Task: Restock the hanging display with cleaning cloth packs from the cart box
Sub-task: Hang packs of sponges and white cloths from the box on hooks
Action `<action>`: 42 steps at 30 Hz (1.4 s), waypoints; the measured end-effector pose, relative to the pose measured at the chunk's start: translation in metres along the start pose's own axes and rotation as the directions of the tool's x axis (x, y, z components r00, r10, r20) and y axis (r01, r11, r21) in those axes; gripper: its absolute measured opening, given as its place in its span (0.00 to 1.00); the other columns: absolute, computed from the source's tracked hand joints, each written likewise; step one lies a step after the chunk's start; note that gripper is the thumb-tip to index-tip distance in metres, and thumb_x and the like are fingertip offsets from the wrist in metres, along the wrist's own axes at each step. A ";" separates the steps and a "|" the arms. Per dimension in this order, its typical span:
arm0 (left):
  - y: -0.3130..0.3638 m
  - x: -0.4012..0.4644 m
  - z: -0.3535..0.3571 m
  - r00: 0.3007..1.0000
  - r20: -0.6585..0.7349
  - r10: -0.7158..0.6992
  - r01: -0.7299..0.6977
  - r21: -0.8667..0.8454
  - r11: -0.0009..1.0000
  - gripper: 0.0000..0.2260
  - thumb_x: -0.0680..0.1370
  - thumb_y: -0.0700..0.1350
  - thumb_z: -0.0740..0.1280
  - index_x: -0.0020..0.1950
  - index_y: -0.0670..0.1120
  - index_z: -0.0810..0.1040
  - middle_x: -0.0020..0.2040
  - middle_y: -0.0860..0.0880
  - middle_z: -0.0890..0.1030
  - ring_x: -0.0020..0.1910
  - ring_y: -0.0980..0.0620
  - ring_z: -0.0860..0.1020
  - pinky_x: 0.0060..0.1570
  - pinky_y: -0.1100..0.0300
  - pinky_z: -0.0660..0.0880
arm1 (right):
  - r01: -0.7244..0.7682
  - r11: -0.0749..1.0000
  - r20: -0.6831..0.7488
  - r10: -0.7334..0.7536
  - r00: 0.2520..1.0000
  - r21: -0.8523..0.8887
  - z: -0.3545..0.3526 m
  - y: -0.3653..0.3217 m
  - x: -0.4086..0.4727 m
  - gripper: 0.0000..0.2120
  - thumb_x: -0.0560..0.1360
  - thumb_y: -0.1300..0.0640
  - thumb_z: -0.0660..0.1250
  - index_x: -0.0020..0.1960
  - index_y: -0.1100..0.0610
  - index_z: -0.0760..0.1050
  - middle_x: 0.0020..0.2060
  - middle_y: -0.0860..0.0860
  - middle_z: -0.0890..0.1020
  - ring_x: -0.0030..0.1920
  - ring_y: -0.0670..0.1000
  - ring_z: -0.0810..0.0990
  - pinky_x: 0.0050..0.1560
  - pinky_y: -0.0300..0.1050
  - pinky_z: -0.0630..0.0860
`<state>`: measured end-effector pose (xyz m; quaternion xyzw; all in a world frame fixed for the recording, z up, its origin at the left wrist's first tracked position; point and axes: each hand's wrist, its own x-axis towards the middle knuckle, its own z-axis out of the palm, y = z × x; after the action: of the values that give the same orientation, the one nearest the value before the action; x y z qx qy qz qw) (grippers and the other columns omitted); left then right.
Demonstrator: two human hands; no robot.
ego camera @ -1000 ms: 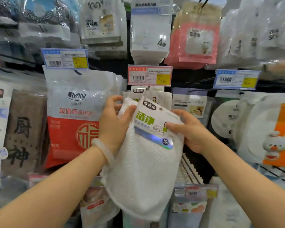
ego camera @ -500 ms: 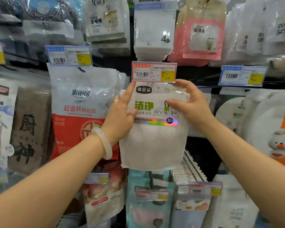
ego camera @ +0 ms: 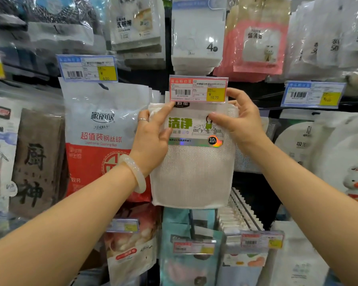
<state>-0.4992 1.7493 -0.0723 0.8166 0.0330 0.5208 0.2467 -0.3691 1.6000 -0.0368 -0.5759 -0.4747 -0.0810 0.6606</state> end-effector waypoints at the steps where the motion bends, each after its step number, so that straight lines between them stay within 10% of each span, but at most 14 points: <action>1: -0.001 0.001 0.000 1.000 0.003 -0.003 0.003 -0.002 1.000 0.26 0.76 0.33 0.63 0.72 0.49 0.64 0.58 0.42 0.65 0.55 0.54 0.66 0.50 0.89 0.58 | -0.014 1.000 0.003 0.014 1.000 0.009 0.001 0.000 0.002 0.24 0.66 0.65 0.74 0.56 0.45 0.72 0.50 0.54 0.78 0.51 0.55 0.82 0.48 0.54 0.82; 12: 0.001 -0.008 0.002 1.000 -0.016 -0.007 0.008 0.024 1.000 0.28 0.77 0.34 0.62 0.71 0.55 0.56 0.67 0.35 0.63 0.63 0.42 0.68 0.56 0.82 0.61 | -0.054 0.998 0.009 0.053 0.999 0.045 0.000 -0.002 -0.004 0.24 0.68 0.65 0.73 0.58 0.45 0.73 0.53 0.53 0.80 0.53 0.55 0.82 0.49 0.55 0.81; 18: 0.003 -0.005 -0.003 0.998 -0.064 -0.006 0.005 -0.013 1.000 0.25 0.77 0.34 0.62 0.73 0.46 0.63 0.57 0.43 0.65 0.50 0.58 0.66 0.46 0.87 0.62 | -0.078 0.990 0.005 0.078 0.997 0.114 0.002 0.000 0.000 0.23 0.67 0.66 0.74 0.55 0.45 0.75 0.50 0.53 0.81 0.49 0.55 0.84 0.47 0.53 0.82; 21: 0.001 0.000 0.002 0.989 0.060 -0.133 0.137 -0.059 0.989 0.25 0.78 0.36 0.60 0.74 0.51 0.61 0.64 0.43 0.62 0.59 0.52 0.69 0.58 0.74 0.68 | -0.104 0.992 -0.012 0.105 0.994 0.067 0.003 0.006 0.000 0.24 0.67 0.65 0.73 0.59 0.49 0.74 0.51 0.51 0.81 0.49 0.53 0.83 0.44 0.47 0.82; 25: -0.002 0.002 0.017 0.969 0.115 -0.220 0.208 0.105 0.972 0.25 0.80 0.39 0.58 0.75 0.53 0.56 0.72 0.40 0.57 0.63 0.46 0.68 0.64 0.65 0.65 | -0.102 0.972 -0.099 0.083 0.992 -0.212 0.010 0.021 -0.004 0.31 0.71 0.60 0.71 0.70 0.52 0.64 0.64 0.54 0.70 0.63 0.50 0.72 0.63 0.50 0.73; 29: -0.012 0.002 0.026 0.980 0.099 -0.175 0.157 0.167 0.973 0.28 0.79 0.37 0.60 0.76 0.49 0.54 0.69 0.35 0.58 0.64 0.38 0.67 0.70 0.51 0.63 | 0.123 0.699 -0.021 -0.193 0.981 -0.704 0.023 0.040 -0.029 0.39 0.68 0.53 0.74 0.73 0.52 0.60 0.74 0.59 0.55 0.73 0.55 0.53 0.73 0.52 0.51; 31: -0.019 0.002 0.028 0.982 0.094 -0.165 0.146 0.183 0.972 0.31 0.77 0.38 0.64 0.76 0.50 0.53 0.71 0.37 0.56 0.68 0.41 0.63 0.72 0.59 0.54 | 0.183 0.506 0.075 -0.225 0.971 -0.843 0.027 0.050 -0.039 0.40 0.68 0.49 0.74 0.74 0.49 0.58 0.76 0.58 0.47 0.75 0.60 0.43 0.73 0.55 0.38; 37: -0.031 0.011 0.042 0.968 0.136 -0.213 0.172 0.262 0.950 0.39 0.75 0.39 0.68 0.76 0.55 0.47 0.75 0.39 0.47 0.72 0.42 0.60 0.70 0.56 0.57 | 0.166 0.198 0.152 -0.086 0.985 -0.966 0.034 0.066 -0.028 0.44 0.70 0.39 0.66 0.76 0.48 0.45 0.76 0.54 0.37 0.70 0.57 0.25 0.65 0.57 0.21; 42: -0.038 0.013 0.059 0.923 0.254 -0.288 0.130 0.498 0.857 0.40 0.75 0.45 0.65 0.76 0.55 0.39 0.73 0.40 0.28 0.74 0.37 0.37 0.73 0.47 0.49 | 0.123 0.075 0.126 0.027 0.992 -0.990 0.043 0.070 -0.013 0.42 0.72 0.35 0.60 0.76 0.49 0.43 0.77 0.54 0.40 0.71 0.60 0.25 0.61 0.62 0.20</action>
<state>-0.4345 1.7651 -0.0972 0.9165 0.2080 0.3274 0.0980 -0.3532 1.6525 -0.0994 -0.8585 -0.3476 -0.3716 0.0628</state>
